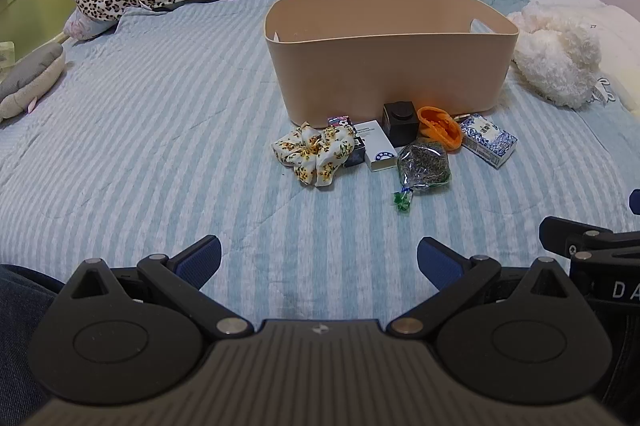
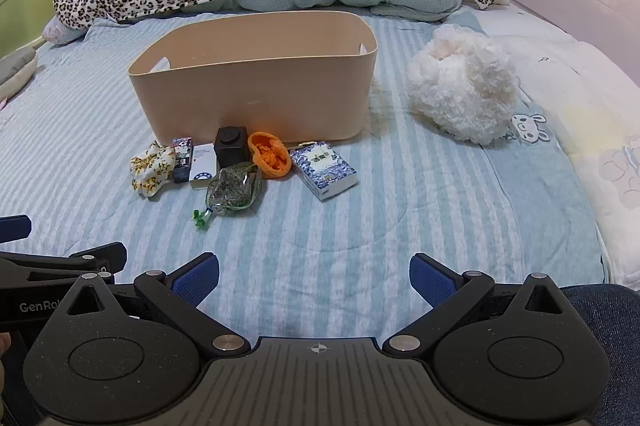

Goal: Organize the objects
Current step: 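Move both tools toward the items in front of the beige basket, then grasp the floral scrunchie with the left tool while the right tool grasps the tissue pack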

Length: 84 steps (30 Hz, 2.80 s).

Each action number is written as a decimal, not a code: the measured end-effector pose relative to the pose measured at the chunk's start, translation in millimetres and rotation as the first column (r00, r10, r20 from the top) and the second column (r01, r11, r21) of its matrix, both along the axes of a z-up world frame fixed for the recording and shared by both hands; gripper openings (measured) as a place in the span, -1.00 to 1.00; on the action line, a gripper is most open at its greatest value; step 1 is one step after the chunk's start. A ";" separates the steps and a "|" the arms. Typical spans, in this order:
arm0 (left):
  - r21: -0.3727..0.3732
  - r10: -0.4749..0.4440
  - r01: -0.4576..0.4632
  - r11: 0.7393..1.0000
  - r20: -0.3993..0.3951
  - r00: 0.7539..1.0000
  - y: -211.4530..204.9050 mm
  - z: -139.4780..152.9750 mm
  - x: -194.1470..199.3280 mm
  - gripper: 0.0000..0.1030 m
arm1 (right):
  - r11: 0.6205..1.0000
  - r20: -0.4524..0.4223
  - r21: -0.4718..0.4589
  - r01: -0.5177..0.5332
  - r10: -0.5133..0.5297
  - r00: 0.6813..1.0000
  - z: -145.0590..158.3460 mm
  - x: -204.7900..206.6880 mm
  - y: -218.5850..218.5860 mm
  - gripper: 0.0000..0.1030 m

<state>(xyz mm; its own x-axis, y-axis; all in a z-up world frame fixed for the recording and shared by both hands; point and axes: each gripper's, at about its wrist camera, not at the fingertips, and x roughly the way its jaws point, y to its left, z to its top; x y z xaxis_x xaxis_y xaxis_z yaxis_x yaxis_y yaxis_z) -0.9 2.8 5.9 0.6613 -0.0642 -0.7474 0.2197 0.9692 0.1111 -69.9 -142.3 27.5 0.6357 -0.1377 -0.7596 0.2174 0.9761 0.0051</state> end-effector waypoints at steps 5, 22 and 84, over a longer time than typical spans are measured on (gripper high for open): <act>-0.003 0.004 -0.004 1.000 0.004 1.000 1.1 -1.5 0.7 1.00 | 1.000 0.000 -0.002 -0.002 0.002 1.000 0.3 0.2 0.5 1.00; -0.008 -0.001 0.001 1.000 -0.003 1.000 0.6 -6.0 2.6 1.00 | 1.000 -0.009 -0.001 -0.006 0.006 1.000 -2.6 4.2 2.2 1.00; -0.012 0.011 -0.013 1.000 -0.157 0.987 15.6 -52.1 168.5 1.00 | 0.999 -0.127 -0.022 0.032 -0.034 0.991 -30.9 139.7 -51.8 1.00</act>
